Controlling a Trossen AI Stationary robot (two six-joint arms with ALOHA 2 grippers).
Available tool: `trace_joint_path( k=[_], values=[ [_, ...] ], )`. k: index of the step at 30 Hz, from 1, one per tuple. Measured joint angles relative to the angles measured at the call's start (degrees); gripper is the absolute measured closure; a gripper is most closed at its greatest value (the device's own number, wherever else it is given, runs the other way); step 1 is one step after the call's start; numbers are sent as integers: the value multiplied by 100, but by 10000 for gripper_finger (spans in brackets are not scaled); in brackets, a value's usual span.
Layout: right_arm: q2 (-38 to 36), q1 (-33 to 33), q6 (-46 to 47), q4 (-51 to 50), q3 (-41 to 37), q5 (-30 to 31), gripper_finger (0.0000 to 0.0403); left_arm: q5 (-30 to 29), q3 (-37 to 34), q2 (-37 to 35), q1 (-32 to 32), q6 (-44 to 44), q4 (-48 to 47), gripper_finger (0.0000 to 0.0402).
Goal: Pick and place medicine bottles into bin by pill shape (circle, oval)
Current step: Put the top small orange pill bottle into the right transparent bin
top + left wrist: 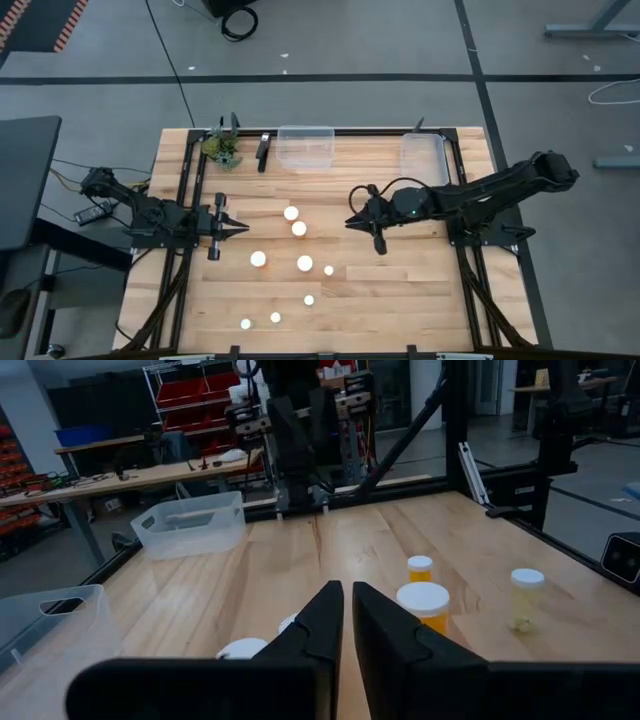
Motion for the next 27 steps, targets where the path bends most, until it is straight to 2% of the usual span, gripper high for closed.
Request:
trace_joint_path(
  k=[14, 27],
  values=[
    [428, 300, -112, -3, 482, 416, 306, 0, 0, 0, 0, -1, 0, 361],
    [553, 540, -193, 92, 639, 714, 302, 0, 0, 0, 0, -2, 0, 369]
  ],
)
